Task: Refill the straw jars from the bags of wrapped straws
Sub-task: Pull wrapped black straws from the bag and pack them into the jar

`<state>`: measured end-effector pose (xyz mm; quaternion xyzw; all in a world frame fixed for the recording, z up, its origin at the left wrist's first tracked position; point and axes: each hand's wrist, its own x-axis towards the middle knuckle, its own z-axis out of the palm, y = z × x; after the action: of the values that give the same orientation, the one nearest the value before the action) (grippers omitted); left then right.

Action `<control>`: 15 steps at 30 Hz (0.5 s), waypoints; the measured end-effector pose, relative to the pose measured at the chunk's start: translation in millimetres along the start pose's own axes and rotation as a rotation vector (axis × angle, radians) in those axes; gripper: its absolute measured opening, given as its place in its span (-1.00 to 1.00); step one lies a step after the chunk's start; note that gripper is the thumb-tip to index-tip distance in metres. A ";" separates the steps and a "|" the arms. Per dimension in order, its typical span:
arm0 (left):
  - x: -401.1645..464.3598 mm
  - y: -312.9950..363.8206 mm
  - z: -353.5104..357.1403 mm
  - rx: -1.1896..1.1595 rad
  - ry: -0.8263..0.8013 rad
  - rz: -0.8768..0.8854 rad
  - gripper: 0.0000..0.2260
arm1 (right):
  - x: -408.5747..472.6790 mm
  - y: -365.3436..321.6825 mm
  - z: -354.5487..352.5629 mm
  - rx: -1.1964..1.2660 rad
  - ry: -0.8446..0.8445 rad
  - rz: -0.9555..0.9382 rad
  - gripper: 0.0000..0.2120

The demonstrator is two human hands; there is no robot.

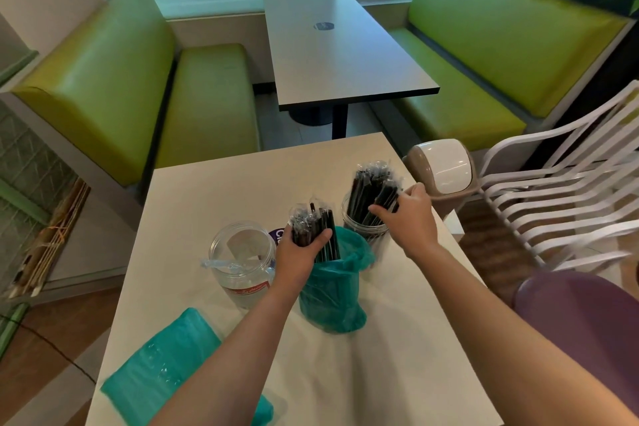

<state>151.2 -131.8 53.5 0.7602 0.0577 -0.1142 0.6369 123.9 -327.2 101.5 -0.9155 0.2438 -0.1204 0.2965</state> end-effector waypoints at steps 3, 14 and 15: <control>0.8 -0.6 0.0 0.002 -0.001 0.006 -0.46 | -2.3 -2.2 2.5 -0.134 0.096 -0.026 -0.43; -0.4 0.8 -1.0 -0.001 -0.004 0.014 -0.51 | 3.1 0.0 17.1 -0.296 -0.002 -0.413 -0.52; -0.1 0.9 -1.1 0.004 -0.005 0.019 -0.53 | 2.7 2.7 19.8 -0.339 -0.042 -0.411 -0.51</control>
<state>151.4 -130.9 54.5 0.7617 0.0489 -0.1102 0.6366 132.4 -320.8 84.3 -0.9847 0.0631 -0.1165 0.1133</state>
